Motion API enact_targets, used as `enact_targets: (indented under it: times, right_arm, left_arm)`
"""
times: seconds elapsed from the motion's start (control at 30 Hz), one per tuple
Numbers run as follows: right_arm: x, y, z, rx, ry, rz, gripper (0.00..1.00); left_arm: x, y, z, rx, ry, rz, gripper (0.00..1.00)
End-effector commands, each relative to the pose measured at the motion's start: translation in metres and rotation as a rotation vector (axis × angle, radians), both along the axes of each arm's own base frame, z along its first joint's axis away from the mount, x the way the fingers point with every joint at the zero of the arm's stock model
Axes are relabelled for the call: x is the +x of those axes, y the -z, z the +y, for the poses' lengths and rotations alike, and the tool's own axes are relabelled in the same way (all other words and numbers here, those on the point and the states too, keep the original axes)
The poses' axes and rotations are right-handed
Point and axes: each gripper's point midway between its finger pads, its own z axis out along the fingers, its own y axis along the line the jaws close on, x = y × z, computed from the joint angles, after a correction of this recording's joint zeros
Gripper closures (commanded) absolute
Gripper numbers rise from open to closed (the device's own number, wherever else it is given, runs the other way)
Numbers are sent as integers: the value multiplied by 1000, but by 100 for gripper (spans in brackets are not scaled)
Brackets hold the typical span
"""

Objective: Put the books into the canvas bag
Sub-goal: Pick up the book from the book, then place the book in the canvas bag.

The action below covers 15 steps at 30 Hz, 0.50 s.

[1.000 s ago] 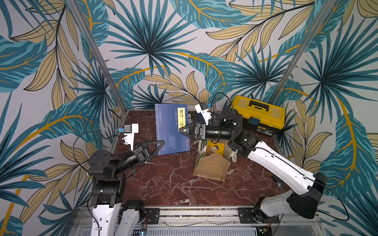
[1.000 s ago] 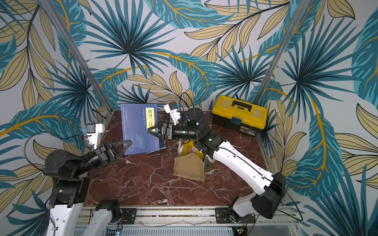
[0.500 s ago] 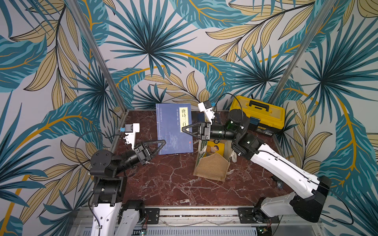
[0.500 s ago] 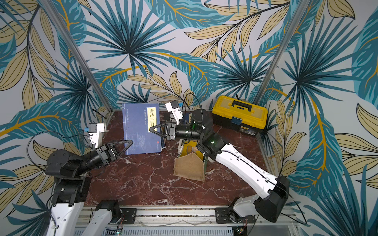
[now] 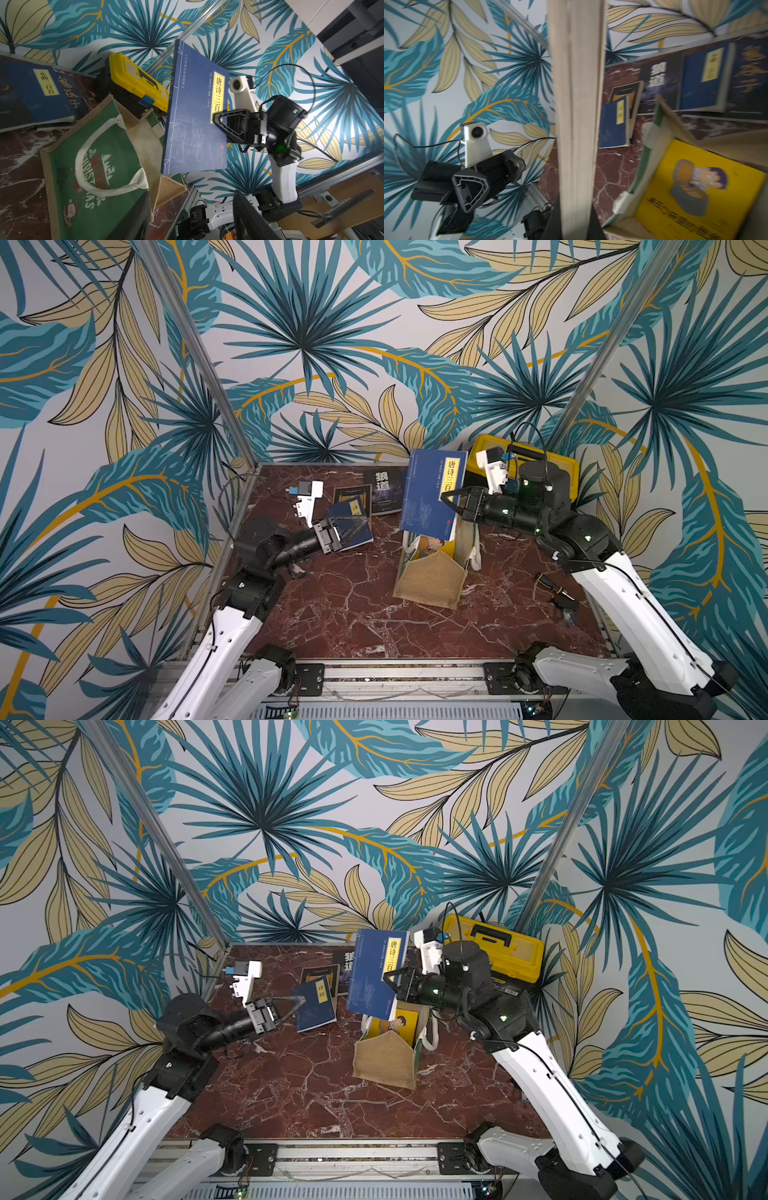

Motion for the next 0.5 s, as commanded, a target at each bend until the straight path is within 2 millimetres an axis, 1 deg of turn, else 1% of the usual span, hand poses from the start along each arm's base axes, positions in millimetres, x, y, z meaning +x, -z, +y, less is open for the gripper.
enact_targets:
  times: [0.0, 0.1, 0.17, 0.2, 0.27, 0.33, 0.4, 0.47]
  right_arm:
    - [-5, 45, -62, -331, 149, 131, 100]
    - [0, 63, -75, -421, 179, 201, 100]
    - [5, 76, -76, -437, 181, 242, 100]
    - [7, 84, -73, -432, 170, 267, 100]
    - [9, 96, -63, -405, 132, 305, 100]
    - [7, 105, -53, -376, 89, 344, 100]
    - [3, 113, -46, -360, 48, 385, 100]
    - [-3, 116, -42, -351, 15, 416, 100]
  left_arm:
    - [29, 7, -28, 145, -80, -68, 35]
    - [48, 32, -66, 285, -60, -24, 34]
    - [61, 51, -87, 378, -60, 1, 33]
    - [66, 66, -95, 451, -67, 27, 33]
    - [75, 86, -104, 565, -85, 53, 33]
    - [82, 104, -106, 649, -108, 103, 33]
    - [86, 118, -109, 703, -110, 138, 34]
    - [85, 126, -110, 747, -120, 151, 38]
